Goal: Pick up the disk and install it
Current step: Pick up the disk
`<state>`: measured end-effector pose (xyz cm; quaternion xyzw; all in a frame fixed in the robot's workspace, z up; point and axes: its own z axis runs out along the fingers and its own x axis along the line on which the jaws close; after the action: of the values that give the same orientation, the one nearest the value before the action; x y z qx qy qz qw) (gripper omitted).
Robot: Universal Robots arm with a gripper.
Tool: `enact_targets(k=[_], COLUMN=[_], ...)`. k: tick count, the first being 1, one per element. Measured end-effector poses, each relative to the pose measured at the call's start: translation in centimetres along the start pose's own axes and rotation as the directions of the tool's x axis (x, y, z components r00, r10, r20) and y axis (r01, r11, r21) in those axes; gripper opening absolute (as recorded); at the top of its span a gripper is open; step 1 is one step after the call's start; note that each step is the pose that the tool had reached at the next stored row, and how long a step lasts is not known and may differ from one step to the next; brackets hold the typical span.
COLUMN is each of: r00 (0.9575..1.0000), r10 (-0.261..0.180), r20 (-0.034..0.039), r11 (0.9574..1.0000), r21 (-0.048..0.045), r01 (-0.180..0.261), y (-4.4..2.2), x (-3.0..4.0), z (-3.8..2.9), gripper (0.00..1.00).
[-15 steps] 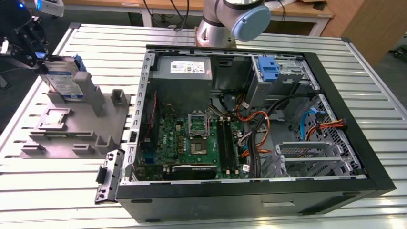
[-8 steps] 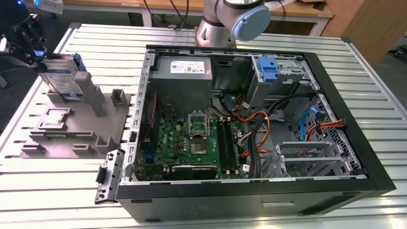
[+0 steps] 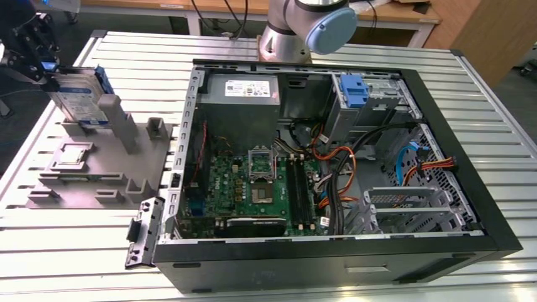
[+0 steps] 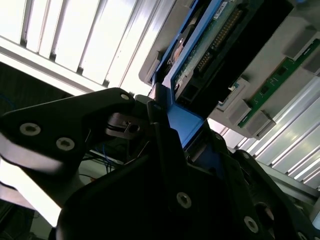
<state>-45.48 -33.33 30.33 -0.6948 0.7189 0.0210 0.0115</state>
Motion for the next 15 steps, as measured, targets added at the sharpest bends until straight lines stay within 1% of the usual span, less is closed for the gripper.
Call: enact_targets(k=[8,15], r00=[1.0,1.0], r10=[0.0,0.0], r20=[-0.0003,-0.0009], r11=[1.0,1.0], r21=[-0.0003,-0.0003], r01=[0.0,0.0], y=[0.0,-0.01], x=[-0.04,-0.06], z=[-0.8,-1.34], gripper=[0.37,0.37])
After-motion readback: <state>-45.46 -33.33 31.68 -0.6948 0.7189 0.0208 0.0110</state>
